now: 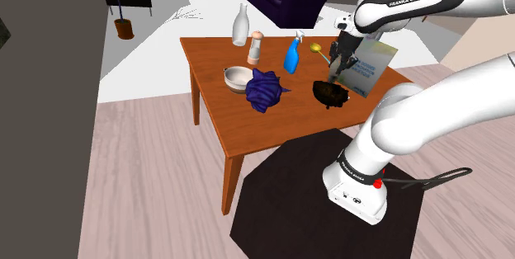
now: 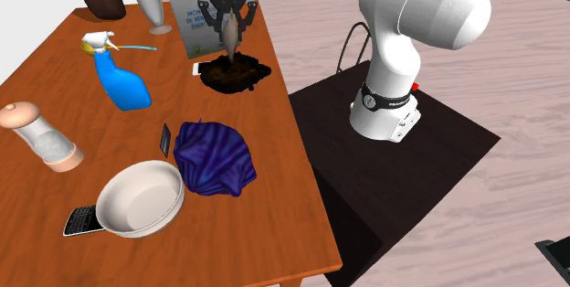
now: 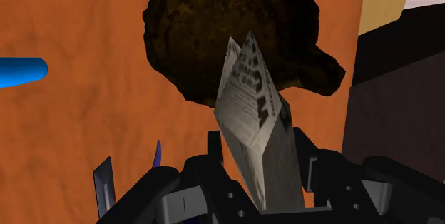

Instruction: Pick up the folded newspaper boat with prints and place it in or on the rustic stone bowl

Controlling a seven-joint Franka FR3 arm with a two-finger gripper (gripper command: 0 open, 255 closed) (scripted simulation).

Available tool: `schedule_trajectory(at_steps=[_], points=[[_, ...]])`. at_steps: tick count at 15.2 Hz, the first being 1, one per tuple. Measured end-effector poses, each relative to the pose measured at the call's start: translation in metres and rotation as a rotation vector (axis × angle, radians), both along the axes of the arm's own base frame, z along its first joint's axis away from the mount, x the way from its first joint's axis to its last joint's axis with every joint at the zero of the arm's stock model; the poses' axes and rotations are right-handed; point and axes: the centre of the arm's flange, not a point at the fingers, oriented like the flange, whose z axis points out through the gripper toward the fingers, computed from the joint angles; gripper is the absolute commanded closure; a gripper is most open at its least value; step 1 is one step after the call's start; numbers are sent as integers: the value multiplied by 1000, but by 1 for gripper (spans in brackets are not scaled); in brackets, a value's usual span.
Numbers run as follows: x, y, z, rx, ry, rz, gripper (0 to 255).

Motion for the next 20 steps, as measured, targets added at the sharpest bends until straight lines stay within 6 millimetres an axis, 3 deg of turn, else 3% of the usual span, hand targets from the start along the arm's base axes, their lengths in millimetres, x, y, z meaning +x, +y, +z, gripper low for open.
schedule_trajectory(at_steps=[2,4,15,20], points=[[-6,-23,2,0,0,0,255],[-9,-32,-7,0,1,1,255],[-8,-37,-66,-1,2,1,255],[-9,-36,-71,-1,1,1,255]])
